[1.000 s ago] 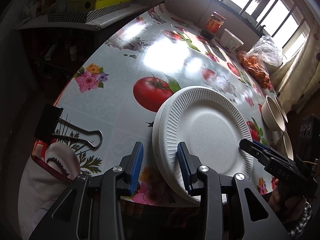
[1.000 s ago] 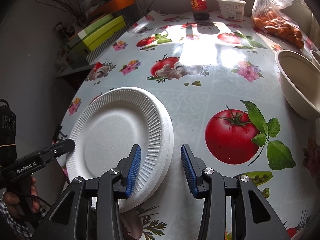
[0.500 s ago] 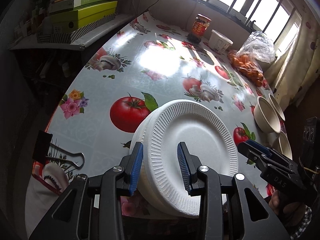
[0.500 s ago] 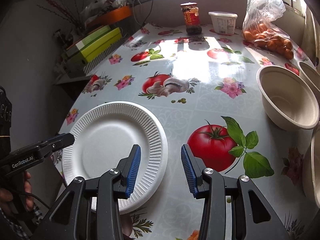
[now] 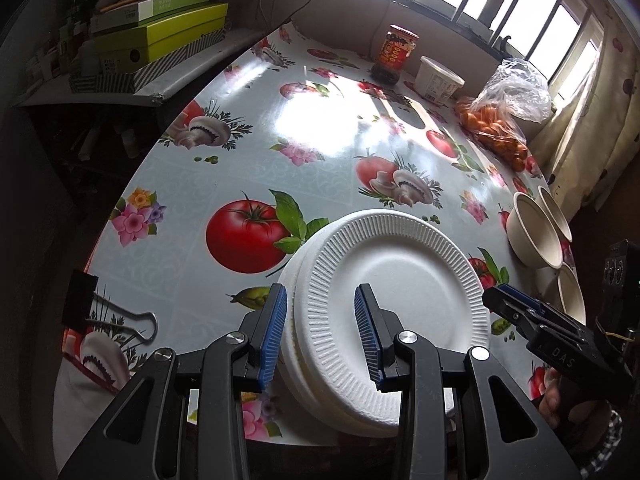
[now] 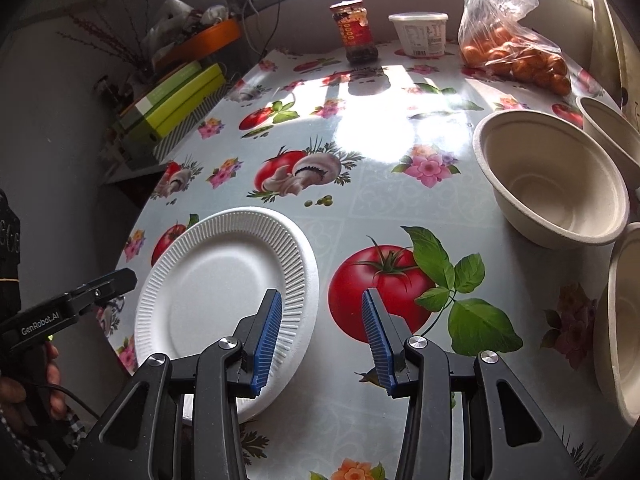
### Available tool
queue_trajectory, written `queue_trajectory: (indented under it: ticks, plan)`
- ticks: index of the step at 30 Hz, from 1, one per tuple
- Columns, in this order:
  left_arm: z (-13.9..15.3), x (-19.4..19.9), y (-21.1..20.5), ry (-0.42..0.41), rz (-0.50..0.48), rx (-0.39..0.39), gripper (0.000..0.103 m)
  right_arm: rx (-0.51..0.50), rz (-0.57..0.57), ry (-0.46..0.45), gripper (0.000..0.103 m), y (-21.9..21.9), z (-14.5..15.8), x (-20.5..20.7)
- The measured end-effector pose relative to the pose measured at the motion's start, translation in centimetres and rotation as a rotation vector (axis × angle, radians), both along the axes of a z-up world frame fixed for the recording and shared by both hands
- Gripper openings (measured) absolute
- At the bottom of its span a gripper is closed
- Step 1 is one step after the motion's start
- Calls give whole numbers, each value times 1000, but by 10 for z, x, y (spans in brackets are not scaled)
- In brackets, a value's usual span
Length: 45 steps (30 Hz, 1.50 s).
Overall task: Organize plates and bowls
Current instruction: 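Move the left gripper to the rim of a beige pulp bowl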
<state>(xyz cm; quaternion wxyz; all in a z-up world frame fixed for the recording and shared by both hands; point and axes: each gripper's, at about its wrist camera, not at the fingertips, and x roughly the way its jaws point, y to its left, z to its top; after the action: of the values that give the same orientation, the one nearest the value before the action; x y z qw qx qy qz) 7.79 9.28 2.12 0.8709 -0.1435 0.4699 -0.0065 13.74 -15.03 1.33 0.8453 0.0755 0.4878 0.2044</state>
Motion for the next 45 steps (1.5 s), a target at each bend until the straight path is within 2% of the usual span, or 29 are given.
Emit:
queue_trajectory:
  ticks: [4, 12, 15, 22, 34, 45]
  plan:
    - [5, -3, 5, -9, 20, 4, 37, 7, 18, 17, 42, 2, -5, 1]
    - [22, 11, -15, -39, -28, 8, 37, 52, 13, 22, 42, -6, 0, 5]
    - [23, 15, -22, -32, -37, 24, 37, 55, 64, 45, 42, 2, -5, 3]
    - [27, 29, -45, -29, -65, 31, 37, 60, 139, 26, 42, 8, -3, -5]
    - [35, 64, -121, -39, -231, -10, 37, 33, -33, -68, 42, -72, 33, 0]
    - [38, 91, -176, -37, -323, -52, 37, -41, -141, -128, 42, -128, 56, 10]
